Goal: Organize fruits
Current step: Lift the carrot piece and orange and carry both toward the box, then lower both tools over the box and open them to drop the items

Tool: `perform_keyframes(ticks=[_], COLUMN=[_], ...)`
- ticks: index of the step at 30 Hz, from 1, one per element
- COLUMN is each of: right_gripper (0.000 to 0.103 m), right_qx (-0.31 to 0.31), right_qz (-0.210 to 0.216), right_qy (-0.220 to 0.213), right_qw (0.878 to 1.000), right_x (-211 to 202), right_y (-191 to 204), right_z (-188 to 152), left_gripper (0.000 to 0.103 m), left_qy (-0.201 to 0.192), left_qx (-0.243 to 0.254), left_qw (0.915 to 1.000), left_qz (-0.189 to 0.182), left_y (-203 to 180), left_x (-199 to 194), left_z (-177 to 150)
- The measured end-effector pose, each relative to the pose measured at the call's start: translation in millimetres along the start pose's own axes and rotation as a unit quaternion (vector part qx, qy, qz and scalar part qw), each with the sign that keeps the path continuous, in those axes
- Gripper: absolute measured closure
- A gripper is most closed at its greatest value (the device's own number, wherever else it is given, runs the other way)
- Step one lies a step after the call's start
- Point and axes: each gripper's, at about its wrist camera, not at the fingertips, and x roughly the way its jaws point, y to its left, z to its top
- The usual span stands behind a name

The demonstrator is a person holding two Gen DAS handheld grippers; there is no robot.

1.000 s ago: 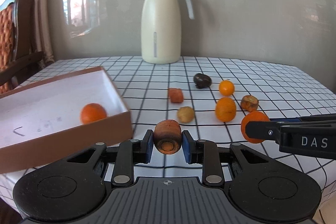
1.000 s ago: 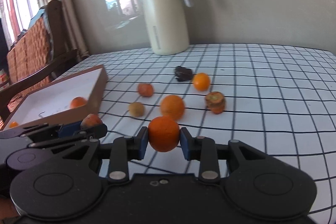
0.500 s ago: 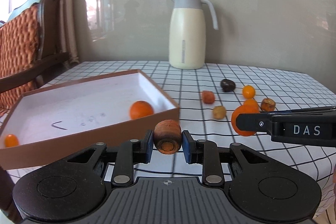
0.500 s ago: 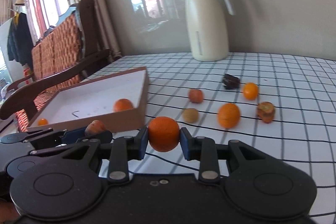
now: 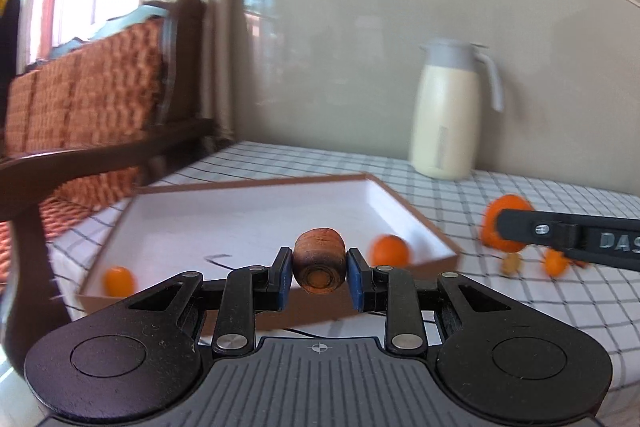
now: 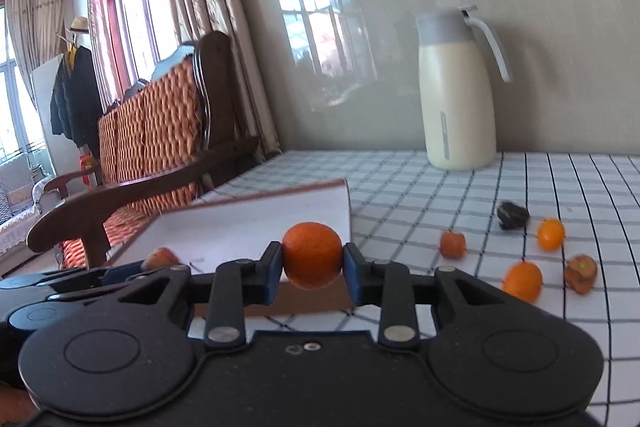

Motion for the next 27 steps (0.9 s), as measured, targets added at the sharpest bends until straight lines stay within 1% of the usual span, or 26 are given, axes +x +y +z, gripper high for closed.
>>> perform_keyframes(ticks=[5,10,16,23,27], right_gripper=[0.079,0.079,0.079,0.079,0.079], right_qx=[-0.001,-0.002,-0.001,-0.011,-0.016], right_qz=[-0.002,-0.006,-0.004,-0.002,-0.004], right_qy=[-0.015,-0.024,-0.015,0.01,0.017], right_qw=[1.0,1.0,1.0,1.0,1.0], right_x=[15,33,58,89,103], right_y=[7,12,19,26,28], right_z=[7,13,18,19,20], left_gripper=[0.074,0.074,0.074,0.074,0.074], left_qy=[-0.007,-0.019,-0.009,0.001,0.006], left_qx=[-0.03,-0.039,-0.051,-0.056,-0.06], left_qw=[0.9984,0.9956,0.9931,0.9908,0.9894], left_qz=[0.048,0.082,0.105,0.123,0.132], left_y=[32,54,77,91,98], left_x=[8,17,34,49,61], left_z=[4,12,17,20,23])
